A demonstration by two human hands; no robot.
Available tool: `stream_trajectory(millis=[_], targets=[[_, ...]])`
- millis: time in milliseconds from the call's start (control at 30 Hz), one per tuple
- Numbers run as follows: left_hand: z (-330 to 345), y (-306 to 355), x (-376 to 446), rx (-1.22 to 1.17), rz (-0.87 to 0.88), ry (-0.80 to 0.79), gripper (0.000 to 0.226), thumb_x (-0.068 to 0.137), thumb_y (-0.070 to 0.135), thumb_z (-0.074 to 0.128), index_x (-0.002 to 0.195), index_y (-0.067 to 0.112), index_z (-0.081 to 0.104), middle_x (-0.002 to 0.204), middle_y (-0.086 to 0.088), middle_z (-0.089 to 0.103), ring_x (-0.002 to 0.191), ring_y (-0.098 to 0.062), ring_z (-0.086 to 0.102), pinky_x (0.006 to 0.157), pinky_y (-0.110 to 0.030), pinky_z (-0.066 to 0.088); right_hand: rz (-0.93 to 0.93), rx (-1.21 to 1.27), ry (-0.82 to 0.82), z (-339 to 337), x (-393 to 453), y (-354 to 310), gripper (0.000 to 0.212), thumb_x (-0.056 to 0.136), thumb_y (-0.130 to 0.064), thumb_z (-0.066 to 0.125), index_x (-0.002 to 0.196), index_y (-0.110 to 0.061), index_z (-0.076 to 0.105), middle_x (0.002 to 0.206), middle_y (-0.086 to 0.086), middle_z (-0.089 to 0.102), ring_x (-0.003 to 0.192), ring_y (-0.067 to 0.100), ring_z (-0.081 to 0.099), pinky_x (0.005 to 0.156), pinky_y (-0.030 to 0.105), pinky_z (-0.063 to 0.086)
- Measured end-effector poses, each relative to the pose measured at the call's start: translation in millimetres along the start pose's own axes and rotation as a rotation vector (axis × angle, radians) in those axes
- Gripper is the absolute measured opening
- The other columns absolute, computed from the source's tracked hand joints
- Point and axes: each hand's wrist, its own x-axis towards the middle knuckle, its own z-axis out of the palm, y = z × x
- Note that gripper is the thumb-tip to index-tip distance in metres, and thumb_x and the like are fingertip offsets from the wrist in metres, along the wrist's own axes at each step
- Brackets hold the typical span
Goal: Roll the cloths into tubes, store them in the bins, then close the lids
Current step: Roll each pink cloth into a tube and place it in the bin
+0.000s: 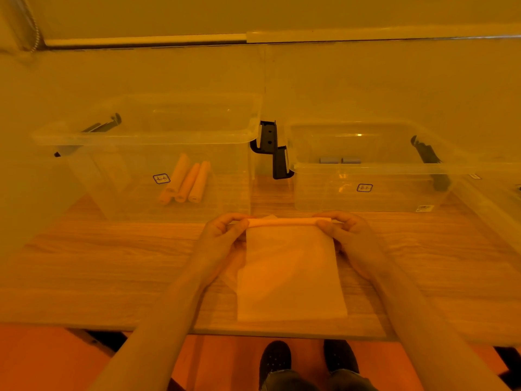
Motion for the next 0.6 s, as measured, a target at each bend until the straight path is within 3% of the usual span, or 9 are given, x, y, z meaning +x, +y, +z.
stream_trajectory(millis=[133,300,467,600], targets=[[-1.4,1.0,0.7,-0.042,-0.012,0.007,0.015,0.093,0.006,0.054,0.098,0.011,0.067,0.077,-0.007,0.069,0.071,-0.017,0.066,0.062,-0.028,0.054,0.001,0.025,0.034,0.0,1.8,2.9,0.013,0.09,-0.019,0.059,0.094,-0.017,0.072,0.082,0.005,0.07,0.07,0.02,0.063,0.06,0.034,0.05],[0.8,-0.2,2.2,-0.094,-0.021,0.028,0.014,0.091,0.003,0.055,0.096,0.009,0.066,0.067,-0.002,0.066,0.063,-0.012,0.062,0.055,-0.022,0.052,-0.01,-0.001,0.033,0.6,2.2,3.4,0.012,0.089,-0.013,0.061,0.095,-0.015,0.071,0.079,0.005,0.071,0.06,0.013,0.063,0.052,0.026,0.052],[0.1,-1.4,1.9,-0.063,-0.02,0.024,0.019,0.087,-0.002,0.059,0.099,0.011,0.068,0.083,-0.005,0.073,0.073,-0.014,0.069,0.063,-0.023,0.056,0.01,0.01,0.025,-0.8,1.6,3.0,0.025,0.087,-0.009,0.063,0.109,-0.019,0.067,0.092,0.004,0.074,0.072,0.016,0.07,0.056,0.024,0.056],[-1.2,-1.1,0.5,0.036,0.009,-0.014,0.012,0.09,0.006,0.058,0.092,0.013,0.069,0.077,-0.001,0.071,0.073,-0.016,0.066,0.064,-0.026,0.054,-0.01,-0.047,0.02,-0.9,1.1,3.6,0.018,0.09,-0.013,0.062,0.105,-0.017,0.069,0.088,0.007,0.073,0.068,0.017,0.067,0.056,0.027,0.056]])
